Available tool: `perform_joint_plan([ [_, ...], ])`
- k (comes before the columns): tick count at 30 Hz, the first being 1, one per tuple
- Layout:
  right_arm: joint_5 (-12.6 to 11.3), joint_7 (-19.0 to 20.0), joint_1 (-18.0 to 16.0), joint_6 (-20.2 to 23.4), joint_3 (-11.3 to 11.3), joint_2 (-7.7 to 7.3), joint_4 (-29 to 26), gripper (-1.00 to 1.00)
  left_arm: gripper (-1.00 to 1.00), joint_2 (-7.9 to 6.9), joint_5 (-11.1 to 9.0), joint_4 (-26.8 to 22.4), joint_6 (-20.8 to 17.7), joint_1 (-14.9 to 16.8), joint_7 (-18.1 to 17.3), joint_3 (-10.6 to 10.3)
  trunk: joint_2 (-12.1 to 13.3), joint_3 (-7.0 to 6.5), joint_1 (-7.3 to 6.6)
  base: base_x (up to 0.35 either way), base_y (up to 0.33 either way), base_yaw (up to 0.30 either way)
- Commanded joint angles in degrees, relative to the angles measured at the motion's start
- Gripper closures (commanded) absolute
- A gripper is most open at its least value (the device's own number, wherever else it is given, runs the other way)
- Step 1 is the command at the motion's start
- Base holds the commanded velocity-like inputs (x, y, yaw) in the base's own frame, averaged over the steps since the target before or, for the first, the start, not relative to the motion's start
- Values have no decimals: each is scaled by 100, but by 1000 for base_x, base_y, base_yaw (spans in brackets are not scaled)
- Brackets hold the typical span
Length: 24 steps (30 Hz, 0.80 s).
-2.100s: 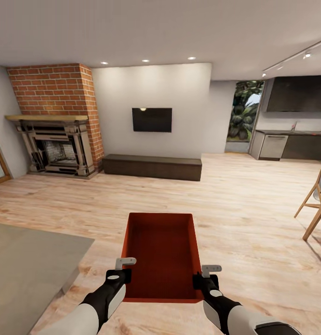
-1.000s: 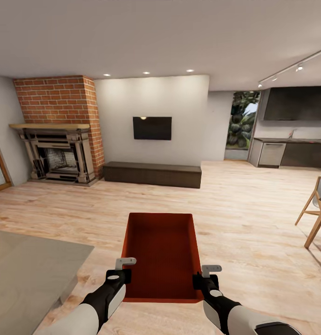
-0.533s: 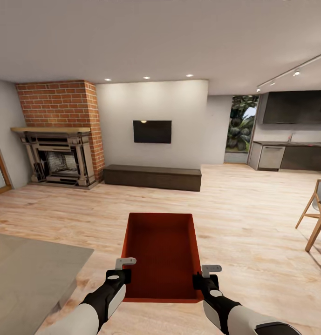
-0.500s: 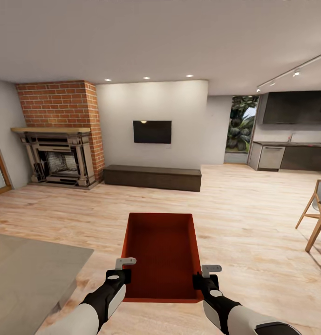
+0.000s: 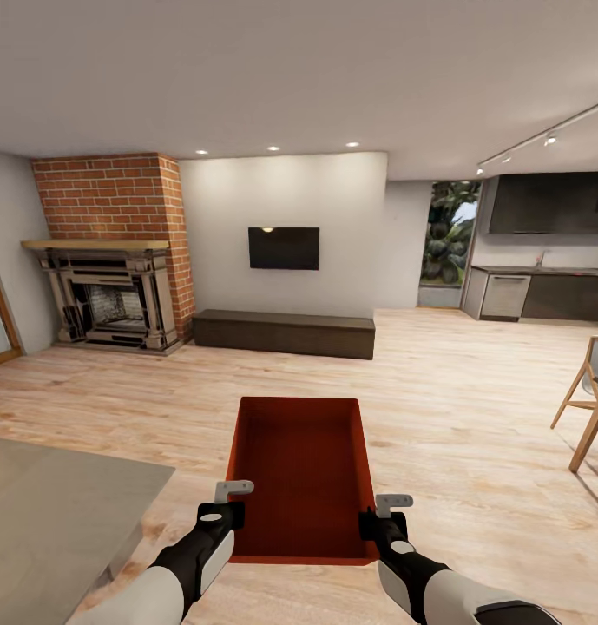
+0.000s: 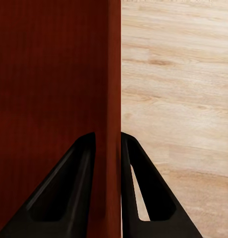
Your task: Move the two storage containers from the living room to the garage. In the garage, place one container on the floor and stack the other container on top of it (either order is fine).
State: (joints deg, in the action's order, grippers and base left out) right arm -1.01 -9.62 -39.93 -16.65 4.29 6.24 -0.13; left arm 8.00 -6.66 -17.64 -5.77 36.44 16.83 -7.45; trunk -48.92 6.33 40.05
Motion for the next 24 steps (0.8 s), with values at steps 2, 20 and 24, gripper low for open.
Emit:
perform_joint_plan([
  [2,4,-32,-6,-75,-165,4,-13,100,100,-18,-28,-2,-47,4,110,150,-7,9,1,0,0,0],
  [20,4,-32,-6,-75,-165,9,-13,100,100,-18,-28,-3,-47,4,110,156,-7,9,1,0,0,0],
  [24,4,-32,-6,-78,-165,9,-13,100,100,-18,-28,-3,-47,4,110,156,-7,8,1,0,0,-29],
])
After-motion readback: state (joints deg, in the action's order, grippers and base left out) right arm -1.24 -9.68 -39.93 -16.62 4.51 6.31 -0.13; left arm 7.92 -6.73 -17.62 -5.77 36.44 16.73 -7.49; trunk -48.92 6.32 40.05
